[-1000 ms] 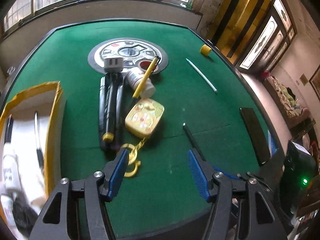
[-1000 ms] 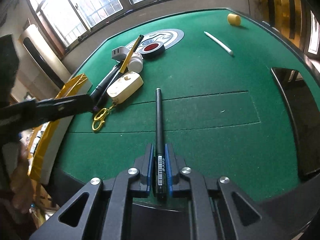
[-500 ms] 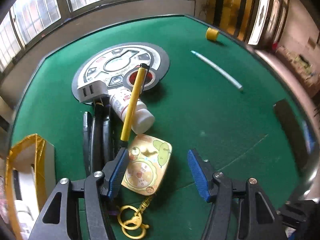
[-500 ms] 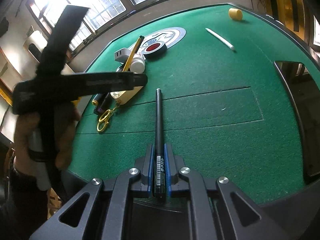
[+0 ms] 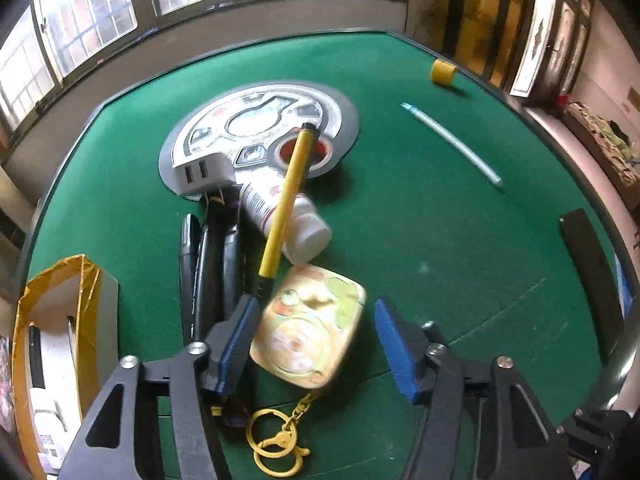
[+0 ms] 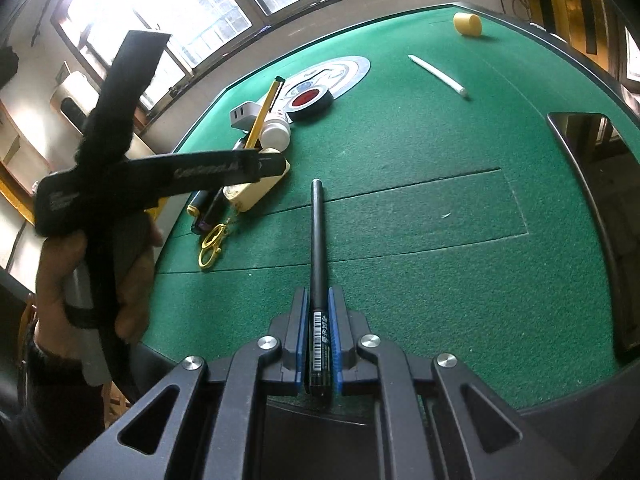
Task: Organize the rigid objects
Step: 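Grasp the yellow keychain game card with the left tool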
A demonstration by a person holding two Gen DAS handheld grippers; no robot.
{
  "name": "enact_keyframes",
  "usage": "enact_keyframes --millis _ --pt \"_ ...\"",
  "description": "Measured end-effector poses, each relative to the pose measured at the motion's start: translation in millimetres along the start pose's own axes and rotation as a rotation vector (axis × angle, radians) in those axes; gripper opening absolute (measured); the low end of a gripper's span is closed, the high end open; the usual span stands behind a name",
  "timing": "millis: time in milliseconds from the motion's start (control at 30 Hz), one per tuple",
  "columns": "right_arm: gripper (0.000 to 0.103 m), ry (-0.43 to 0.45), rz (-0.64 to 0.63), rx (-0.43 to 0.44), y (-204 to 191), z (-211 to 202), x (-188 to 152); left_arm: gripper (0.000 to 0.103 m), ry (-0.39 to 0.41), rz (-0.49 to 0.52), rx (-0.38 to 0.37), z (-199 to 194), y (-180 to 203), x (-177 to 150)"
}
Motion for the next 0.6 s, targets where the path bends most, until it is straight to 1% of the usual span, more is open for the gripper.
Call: enact_keyframes --millis 133,267,300,400,500,567,600 --pt "0.01 0.001 0.006 0.006 0.4 -0.2 0.4 0.066 -0.016 0.013 -0.018 0.0 4.7 -6.0" --pt "0.01 0.002 0.013 0.01 0.8 -0.3 0.3 0.065 -0.057 0.026 -0.131 -9.1 22.6 -21.2" --pt "0.01 0.003 0.015 0.011 1.0 -0.5 0.2 0.065 -0.056 0.03 -0.135 -11.4 24.0 -23.0" --pt "0.01 0.003 0.015 0.008 2.2 -0.1 0.5 0.065 -0.047 0.063 -0.084 -13.1 24.0 -22.5" --pt "0.01 0.002 0.014 0.001 2.4 0.0 0.4 0.065 -0.064 0.105 -0.069 -12.3 28.5 -28.8" --pt "0.01 0.0 0.015 0.0 2.1 -0.6 0.1 0.059 -0.057 0.136 -0.064 -16.5 31.7 -35.0" --pt "0.01 0.0 0.017 -0.001 2.2 -1.1 -0.5 0.053 -0.058 0.146 -0.073 -20.3 33.0 -39.9"
Point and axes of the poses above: each gripper's, at about its wrist camera, not at the fingertips, and z roughly the way its jaws point, y to its right, x to its top, the point moved 9 cm from there along z, roughly the way its jaws point
